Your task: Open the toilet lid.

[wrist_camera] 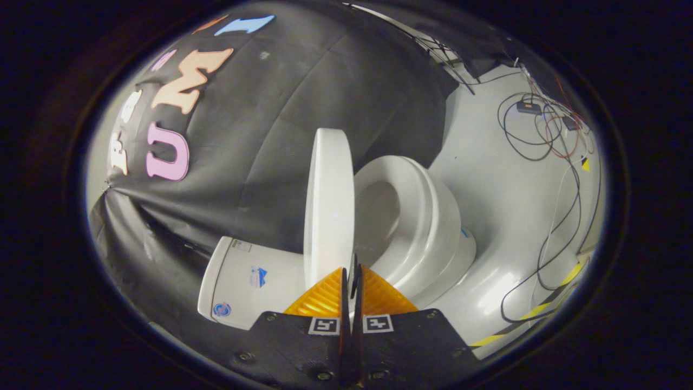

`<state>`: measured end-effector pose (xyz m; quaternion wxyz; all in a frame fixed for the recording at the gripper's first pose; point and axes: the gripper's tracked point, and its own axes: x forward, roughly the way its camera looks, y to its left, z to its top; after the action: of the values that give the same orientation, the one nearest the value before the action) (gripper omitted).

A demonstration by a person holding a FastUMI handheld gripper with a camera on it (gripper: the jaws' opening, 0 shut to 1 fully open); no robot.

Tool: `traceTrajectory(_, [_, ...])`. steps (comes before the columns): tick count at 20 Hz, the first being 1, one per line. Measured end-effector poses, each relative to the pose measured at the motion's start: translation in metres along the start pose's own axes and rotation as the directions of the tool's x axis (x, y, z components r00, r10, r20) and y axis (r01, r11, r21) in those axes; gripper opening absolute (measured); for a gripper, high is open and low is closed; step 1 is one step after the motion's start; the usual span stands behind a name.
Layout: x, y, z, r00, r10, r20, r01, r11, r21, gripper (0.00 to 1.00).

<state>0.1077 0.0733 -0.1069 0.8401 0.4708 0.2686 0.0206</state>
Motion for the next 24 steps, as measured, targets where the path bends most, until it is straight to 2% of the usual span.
traceTrajectory(7, [-0.012,0.039,0.002,0.999,0.041,0.028,-0.039,0.998,-0.048,0.01])
traceTrajectory(12, [-0.017,0.057,0.001,0.998,-0.009,0.062,0.018,0.990,-0.138,0.01])
traceTrajectory(15, [-0.019,0.064,0.000,0.997,-0.025,0.074,0.035,0.988,-0.149,0.01])
traceTrajectory(19, [-0.021,0.074,-0.003,0.996,-0.026,0.085,0.039,0.988,-0.151,0.01])
traceTrajectory(24, [-0.024,0.092,-0.006,0.995,-0.020,0.099,0.041,0.974,-0.221,0.01])
